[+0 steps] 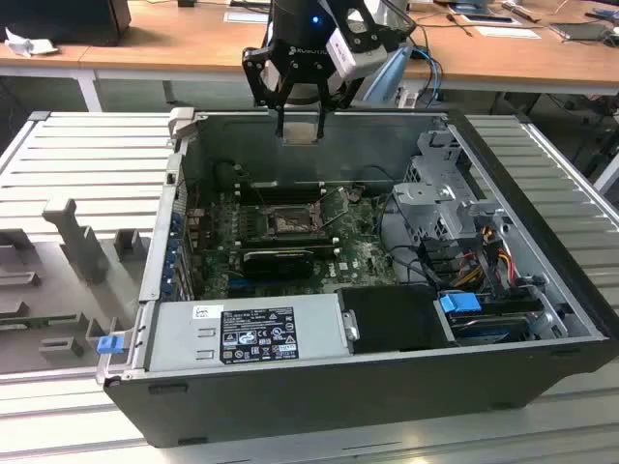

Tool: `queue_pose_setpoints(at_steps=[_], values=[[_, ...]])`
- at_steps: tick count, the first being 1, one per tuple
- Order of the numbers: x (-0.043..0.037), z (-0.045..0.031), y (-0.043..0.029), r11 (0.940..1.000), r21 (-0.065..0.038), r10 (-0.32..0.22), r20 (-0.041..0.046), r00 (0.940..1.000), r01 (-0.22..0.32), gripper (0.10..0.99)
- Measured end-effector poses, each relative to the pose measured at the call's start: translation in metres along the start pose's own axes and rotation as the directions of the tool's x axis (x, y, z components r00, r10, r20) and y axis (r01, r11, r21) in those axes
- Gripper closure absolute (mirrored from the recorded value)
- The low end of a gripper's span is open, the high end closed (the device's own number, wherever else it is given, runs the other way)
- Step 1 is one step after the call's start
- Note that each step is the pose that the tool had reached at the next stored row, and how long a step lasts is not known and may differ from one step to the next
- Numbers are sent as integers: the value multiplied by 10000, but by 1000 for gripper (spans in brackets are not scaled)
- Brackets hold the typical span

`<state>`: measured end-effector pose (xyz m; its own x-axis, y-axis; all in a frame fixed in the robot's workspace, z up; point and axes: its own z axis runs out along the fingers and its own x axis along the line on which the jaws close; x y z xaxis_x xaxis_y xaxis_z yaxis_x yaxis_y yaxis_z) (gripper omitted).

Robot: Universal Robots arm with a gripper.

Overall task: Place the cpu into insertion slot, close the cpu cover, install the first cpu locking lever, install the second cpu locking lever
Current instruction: 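Place the cpu into insertion slot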

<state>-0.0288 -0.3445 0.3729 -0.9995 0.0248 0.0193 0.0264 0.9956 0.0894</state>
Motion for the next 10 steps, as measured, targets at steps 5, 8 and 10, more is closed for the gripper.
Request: queue_pose_setpoints(at_steps=[5, 8, 10], values=[[0, 1, 0, 9990, -6, 441, 39, 9990, -441, 561], [0, 2, 0, 9981, -12, 617, 55, 9981, -617, 561], [0, 3, 0, 9979, -13, 653, 58, 9978, -653, 561]])
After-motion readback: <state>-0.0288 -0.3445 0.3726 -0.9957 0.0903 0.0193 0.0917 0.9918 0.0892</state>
